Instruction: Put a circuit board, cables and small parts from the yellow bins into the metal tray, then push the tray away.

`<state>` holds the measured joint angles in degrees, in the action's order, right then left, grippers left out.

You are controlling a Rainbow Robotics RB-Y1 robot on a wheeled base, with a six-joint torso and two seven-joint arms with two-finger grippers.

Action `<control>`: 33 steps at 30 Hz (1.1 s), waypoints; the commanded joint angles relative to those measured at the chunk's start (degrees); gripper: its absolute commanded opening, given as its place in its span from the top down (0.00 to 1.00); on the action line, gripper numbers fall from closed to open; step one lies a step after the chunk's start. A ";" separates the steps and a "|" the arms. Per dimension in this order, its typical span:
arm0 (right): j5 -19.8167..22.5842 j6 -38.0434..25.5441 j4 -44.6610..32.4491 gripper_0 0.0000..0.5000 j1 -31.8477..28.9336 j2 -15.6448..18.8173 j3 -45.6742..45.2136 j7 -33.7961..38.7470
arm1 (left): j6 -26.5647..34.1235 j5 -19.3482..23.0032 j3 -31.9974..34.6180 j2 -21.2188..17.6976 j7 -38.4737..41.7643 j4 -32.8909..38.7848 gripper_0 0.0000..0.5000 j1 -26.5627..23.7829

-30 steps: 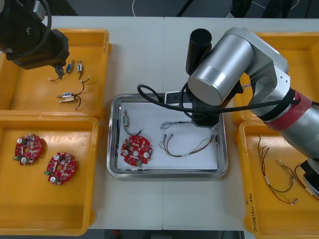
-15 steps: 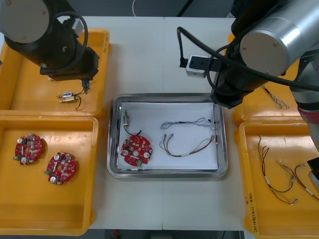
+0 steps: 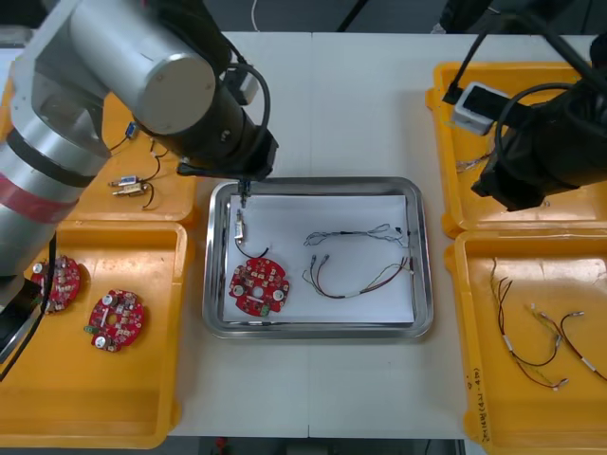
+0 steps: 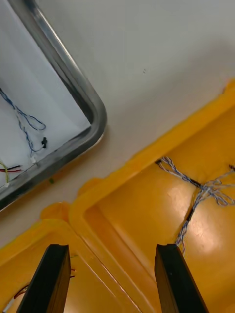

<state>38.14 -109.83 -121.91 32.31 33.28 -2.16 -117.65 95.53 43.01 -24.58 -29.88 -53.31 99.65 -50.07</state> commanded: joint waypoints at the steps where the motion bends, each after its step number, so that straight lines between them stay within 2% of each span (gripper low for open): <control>1: -0.61 -0.17 -2.80 0.00 -2.52 1.79 -7.95 1.72 | -4.30 -1.44 -4.69 2.73 3.04 -2.45 1.00 -2.84; 5: -1.49 -0.17 -4.82 0.00 -6.21 1.97 -13.66 2.60 | -6.93 -1.88 -7.41 3.69 3.04 -4.47 1.00 -2.84; 17: -1.93 -0.17 -6.76 0.00 -15.00 3.11 -23.42 4.98 | -10.45 -3.90 -12.60 5.01 2.51 -8.86 1.00 -2.93; 27: -4.30 -0.17 -10.18 0.00 -19.74 3.02 -25.35 7.70 | -14.75 -5.39 -13.92 5.36 1.37 -12.64 1.00 -2.84; 31: -4.48 -0.17 -10.89 0.00 -21.50 3.11 -25.79 8.75 | -14.67 -5.39 -13.92 5.36 1.28 -12.73 0.99 -2.93; 32: -4.48 -0.17 -10.89 0.00 -21.94 3.11 -25.97 9.02 | -14.67 -5.39 -14.00 5.36 1.37 -12.73 0.96 -2.93; 33: -4.48 -0.17 -10.89 0.00 -22.20 3.11 -25.97 9.11 | -14.67 -5.39 -13.92 5.36 1.37 -12.73 0.88 -2.93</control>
<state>34.09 -109.84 -130.91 12.01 34.19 -25.87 -111.27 81.54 38.19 -37.77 -25.97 -53.30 86.36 -50.15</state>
